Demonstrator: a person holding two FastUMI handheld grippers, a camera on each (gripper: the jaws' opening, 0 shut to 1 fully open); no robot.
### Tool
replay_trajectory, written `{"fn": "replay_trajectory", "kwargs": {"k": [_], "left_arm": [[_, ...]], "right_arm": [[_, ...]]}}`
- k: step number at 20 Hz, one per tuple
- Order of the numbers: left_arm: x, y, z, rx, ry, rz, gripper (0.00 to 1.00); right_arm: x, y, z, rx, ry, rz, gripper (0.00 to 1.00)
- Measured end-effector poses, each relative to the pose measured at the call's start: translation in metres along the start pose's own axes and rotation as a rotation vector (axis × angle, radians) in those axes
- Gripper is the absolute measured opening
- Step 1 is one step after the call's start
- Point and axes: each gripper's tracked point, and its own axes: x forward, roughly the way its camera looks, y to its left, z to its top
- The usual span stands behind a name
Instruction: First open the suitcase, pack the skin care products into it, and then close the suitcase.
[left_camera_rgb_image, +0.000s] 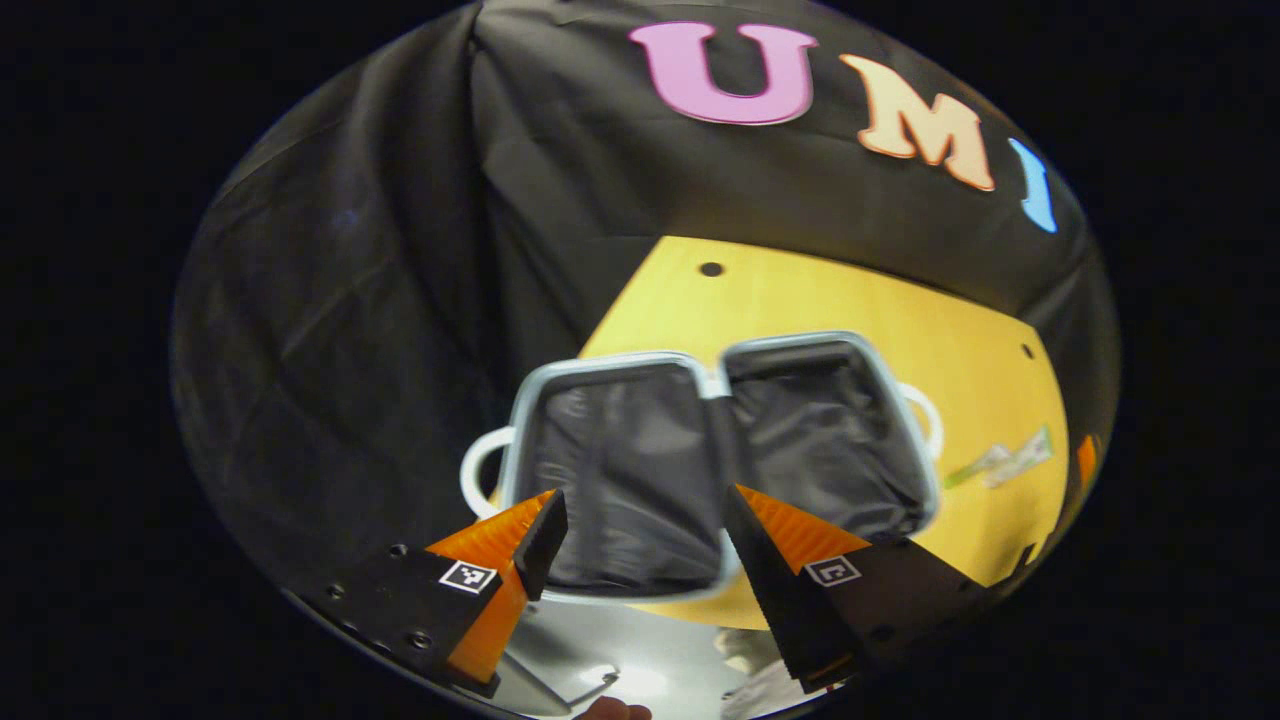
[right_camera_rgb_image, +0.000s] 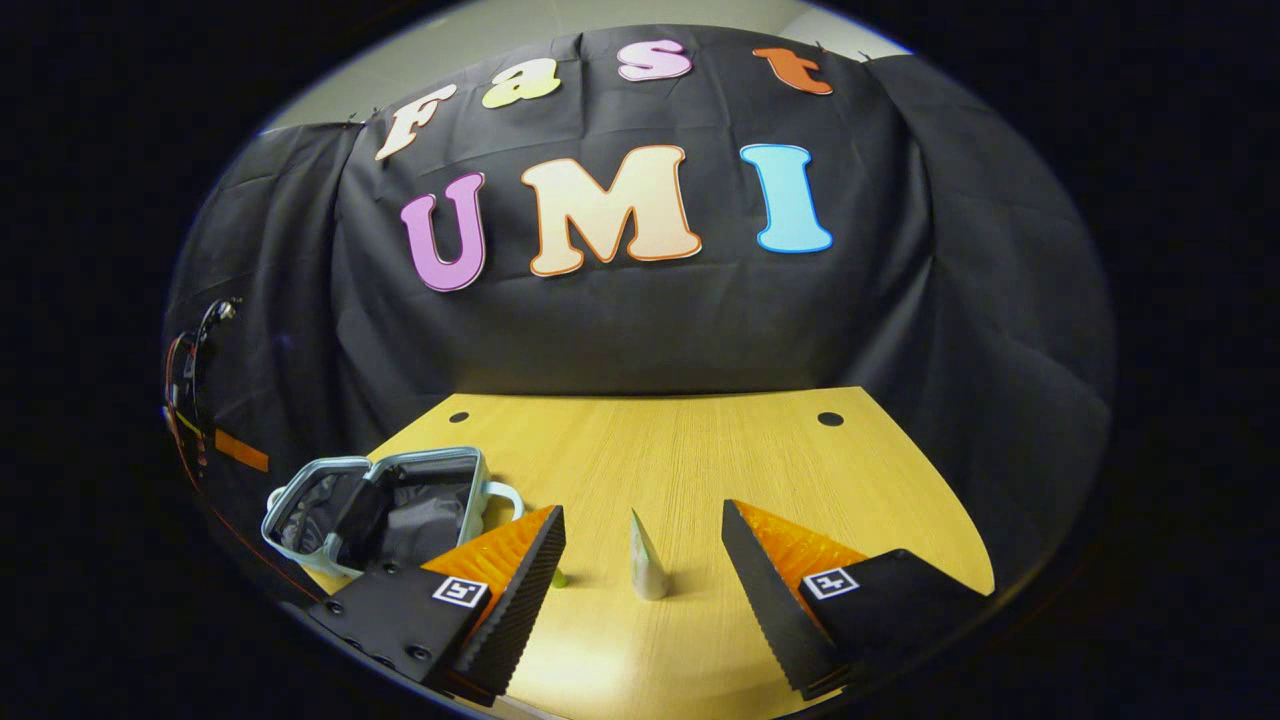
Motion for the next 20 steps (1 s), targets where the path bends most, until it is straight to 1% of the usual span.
{"fn": "replay_trajectory", "kwargs": {"k": [3,5,6,9,12,13,14,15,18,20], "left_arm": [[-0.025,-0.085,-0.013,0.020,0.010,-0.094,0.96],[-0.022,-0.138,-0.022,0.006,0.021,-0.198,0.96],[-0.017,-0.165,-0.029,-0.003,0.028,-0.249,0.94],[0.002,-0.237,-0.037,0.011,0.050,-0.318,0.93],[0.024,-0.294,-0.041,0.048,0.028,-0.361,0.94],[0.032,-0.310,-0.043,0.056,0.011,-0.374,0.94],[0.043,-0.323,-0.045,0.060,-0.008,-0.379,0.94],[0.053,-0.333,-0.048,0.063,-0.019,-0.379,0.94],[0.081,-0.354,-0.065,0.053,-0.030,-0.378,0.94],[0.098,-0.362,-0.070,0.018,-0.051,-0.365,0.93]], "right_arm": [[0.001,-0.013,-0.002,-0.005,0.023,0.029,0.98],[0.006,-0.016,-0.012,-0.006,0.056,0.062,0.98],[0.009,-0.016,-0.018,-0.009,0.080,0.081,0.98],[0.013,-0.015,-0.036,-0.027,0.141,0.153,0.98],[0.021,-0.023,-0.055,-0.037,0.193,0.196,0.98],[0.024,-0.026,-0.062,-0.027,0.210,0.210,0.94],[0.028,-0.028,-0.071,-0.013,0.231,0.220,0.95],[0.032,-0.032,-0.080,-0.005,0.257,0.230,0.98],[0.046,-0.042,-0.101,0.006,0.296,0.245,0.98],[0.054,-0.045,-0.112,0.000,0.312,0.253,0.98]]}}
